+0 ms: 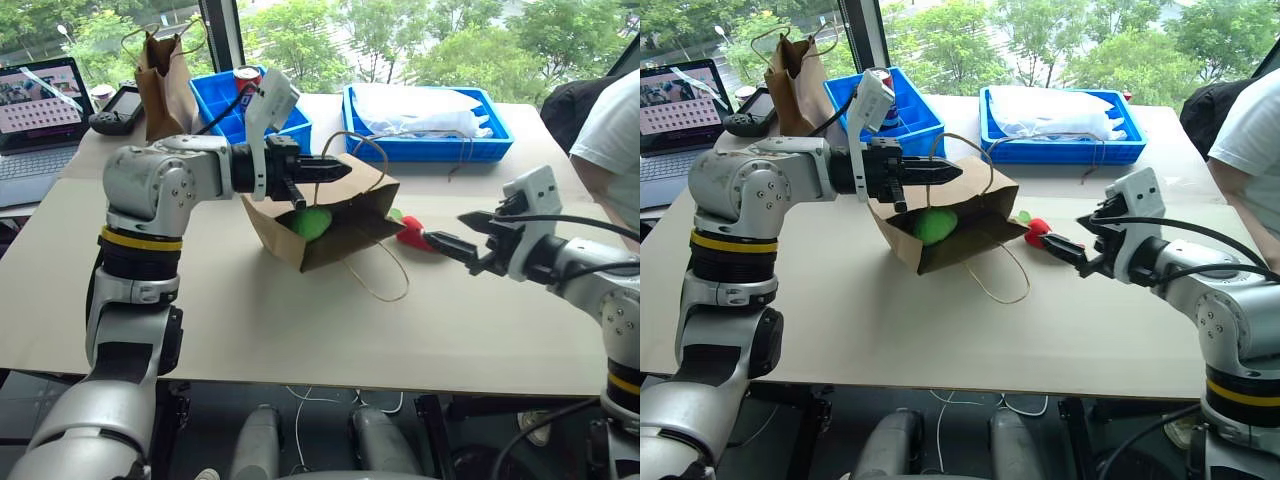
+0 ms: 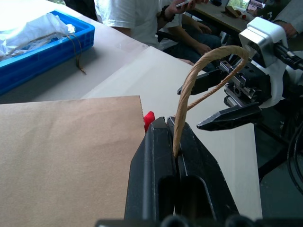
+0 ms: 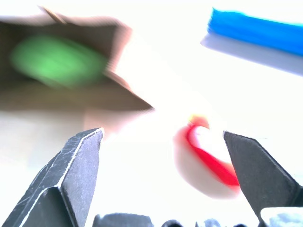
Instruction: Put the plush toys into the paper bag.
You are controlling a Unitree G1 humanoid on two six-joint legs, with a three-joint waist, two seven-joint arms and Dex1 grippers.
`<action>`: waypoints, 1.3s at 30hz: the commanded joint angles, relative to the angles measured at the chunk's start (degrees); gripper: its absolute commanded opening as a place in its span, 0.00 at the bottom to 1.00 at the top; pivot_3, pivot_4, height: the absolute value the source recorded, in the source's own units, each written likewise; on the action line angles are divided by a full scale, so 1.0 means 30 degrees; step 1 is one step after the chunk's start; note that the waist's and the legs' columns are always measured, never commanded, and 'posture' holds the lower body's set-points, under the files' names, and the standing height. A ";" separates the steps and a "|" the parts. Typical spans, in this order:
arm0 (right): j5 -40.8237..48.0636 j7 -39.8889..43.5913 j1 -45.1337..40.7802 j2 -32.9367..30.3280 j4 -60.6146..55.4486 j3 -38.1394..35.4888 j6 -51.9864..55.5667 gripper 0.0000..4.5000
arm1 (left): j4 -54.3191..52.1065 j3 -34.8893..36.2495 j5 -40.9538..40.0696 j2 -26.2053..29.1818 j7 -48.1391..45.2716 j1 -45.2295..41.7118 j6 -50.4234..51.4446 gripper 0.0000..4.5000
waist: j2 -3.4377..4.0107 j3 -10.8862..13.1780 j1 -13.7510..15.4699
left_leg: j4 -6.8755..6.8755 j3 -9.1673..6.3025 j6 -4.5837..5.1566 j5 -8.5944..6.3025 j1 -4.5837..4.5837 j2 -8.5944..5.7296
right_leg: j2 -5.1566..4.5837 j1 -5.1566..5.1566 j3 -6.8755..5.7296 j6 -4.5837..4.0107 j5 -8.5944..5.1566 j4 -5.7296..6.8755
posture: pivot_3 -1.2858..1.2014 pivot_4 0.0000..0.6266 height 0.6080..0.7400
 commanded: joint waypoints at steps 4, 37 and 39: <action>-0.3957 0.1268 -0.2818 0.2431 0.8158 0.3266 -0.7445 0.99 | -0.0875 0.0143 -0.0196 0.0152 -0.0024 -0.0124 -0.0257 0.00 | 0.0026 0.0016 -0.0316 | -0.0013 -0.0002 -0.0001 0.0002 0.0013 0.0003 | 0.0012 -0.0010 0.0009 -0.0004 0.0002 0.0029 | 0.52 0.24 0.81; 0.2550 0.5320 0.1242 -0.3754 -0.9292 -0.1126 0.3437 0.02 | 0.0048 -0.0169 0.0005 -0.0805 -0.0199 -0.0553 -0.1269 0.00 | 0.0066 0.0037 0.0128 | -0.0001 -0.0038 -0.0013 0.0007 0.0010 -0.0026 | -0.0011 0.0041 0.0001 0.0105 -0.0057 0.0019 | 0.52 0.24 0.81; 0.2184 0.4250 0.0294 -0.2777 -0.9028 0.0294 0.3455 0.02 | 0.0010 -0.0150 -0.0032 -0.0799 -0.0183 -0.0544 -0.1265 0.00 | 0.0065 0.0037 0.0128 | -0.0001 -0.0038 -0.0012 0.0007 0.0006 -0.0025 | -0.0012 0.0038 0.0000 0.0096 -0.0052 0.0012 | 0.52 0.24 0.81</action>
